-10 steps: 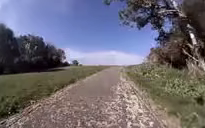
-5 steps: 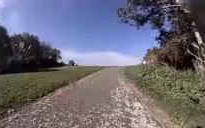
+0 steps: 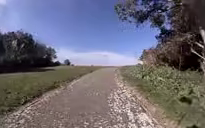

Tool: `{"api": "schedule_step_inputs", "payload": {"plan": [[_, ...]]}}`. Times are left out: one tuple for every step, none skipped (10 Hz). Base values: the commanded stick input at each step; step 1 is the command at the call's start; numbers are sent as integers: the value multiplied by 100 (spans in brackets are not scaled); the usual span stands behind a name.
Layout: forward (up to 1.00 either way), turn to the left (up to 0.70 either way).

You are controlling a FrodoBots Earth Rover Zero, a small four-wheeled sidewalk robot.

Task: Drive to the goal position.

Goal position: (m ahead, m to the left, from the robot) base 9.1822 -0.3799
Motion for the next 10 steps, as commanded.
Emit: {"api": "schedule_step_inputs", "payload": {"plan": [[70,0],[70,0],[70,0],[70,0],[70,0],[70,0],[70,4],[70,13],[70,14],[70,12]]}}
